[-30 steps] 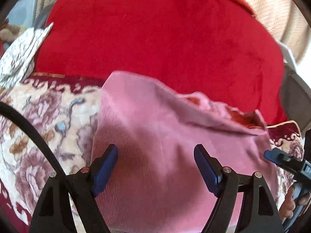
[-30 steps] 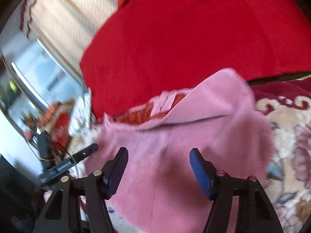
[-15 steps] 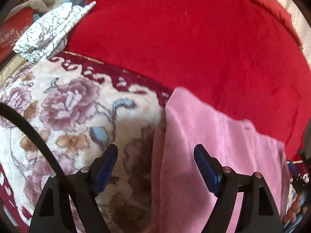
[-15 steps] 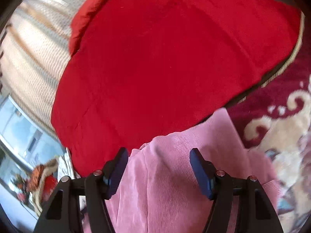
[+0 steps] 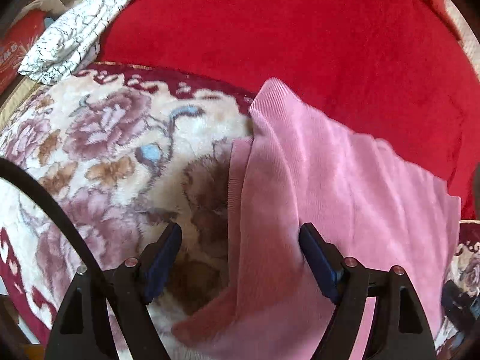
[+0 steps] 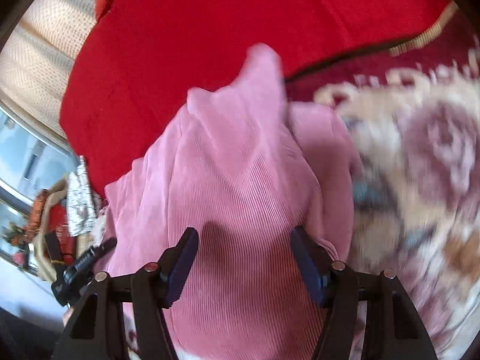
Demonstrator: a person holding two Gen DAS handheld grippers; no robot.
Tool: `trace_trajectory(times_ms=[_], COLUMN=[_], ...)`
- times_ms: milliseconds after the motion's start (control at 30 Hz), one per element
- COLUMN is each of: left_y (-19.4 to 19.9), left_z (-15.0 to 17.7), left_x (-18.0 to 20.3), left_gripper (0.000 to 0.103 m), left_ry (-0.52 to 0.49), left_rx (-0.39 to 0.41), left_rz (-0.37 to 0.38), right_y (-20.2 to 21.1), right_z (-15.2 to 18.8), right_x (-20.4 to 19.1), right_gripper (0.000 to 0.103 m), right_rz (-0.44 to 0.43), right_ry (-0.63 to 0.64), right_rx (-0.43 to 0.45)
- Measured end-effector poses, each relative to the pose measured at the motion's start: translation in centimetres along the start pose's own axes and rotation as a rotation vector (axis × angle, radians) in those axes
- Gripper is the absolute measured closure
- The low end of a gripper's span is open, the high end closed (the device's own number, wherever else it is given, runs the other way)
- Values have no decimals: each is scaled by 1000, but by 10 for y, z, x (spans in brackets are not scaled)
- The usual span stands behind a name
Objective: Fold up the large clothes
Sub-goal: 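Lower the folded jacket onto the blanket and open both tools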
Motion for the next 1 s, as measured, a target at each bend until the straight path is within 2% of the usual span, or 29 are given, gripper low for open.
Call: trace_trajectory(times_ms=[100,200,300,367,433,500,600,733,833,933,967,1000], left_y=[25,42,39,28,17,3,3,13,9,-3,-1,1], left_z=[1,6,16,21,22,22,19,10,12,19,21,20], left_x=[-6,-20,-35,-45,-49,-48,-46,-50,-51,-48,-47,-47], left_gripper=[22,22,22,22,22,20,20,20,20,20,20,20], left_ry=[30,79,116,164,193,163,167,160,136,93,83,83], left_rx=[49,97,71,26,-10,-55,-45,7,4,-38,-35,-27], left_rz=[19,25,-16,-18,13,2,13,19,17,-9,-14,-12], right_y=[24,56,68,62,38,8,15,40,53,46,40,26], right_z=[3,1,-2,-2,7,18,9,-1,-3,0,3,8], right_x=[-9,-14,-17,-12,4,28,18,-5,-27,-33,-31,-24], right_gripper=[40,39,39,39,39,39,39,39,39,39,39,40], right_rz=[-29,-65,-102,-81,14,82,68,86,27,-43,-48,-36], right_ry=[17,30,40,30,0,-71,-50,51,124,118,108,91], right_rx=[47,172,233,209,115,3,48,186,249,207,175,97])
Point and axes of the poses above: each gripper's, at about its wrist camera, not at the fingertips, and y roughly against the way its jaws point, x to its right, z to its underside, the point moved 7 cm from there along -y, roughly the way its jaws point, and after that the axes turned 11 degrees about -z, right-handed, at the moved point
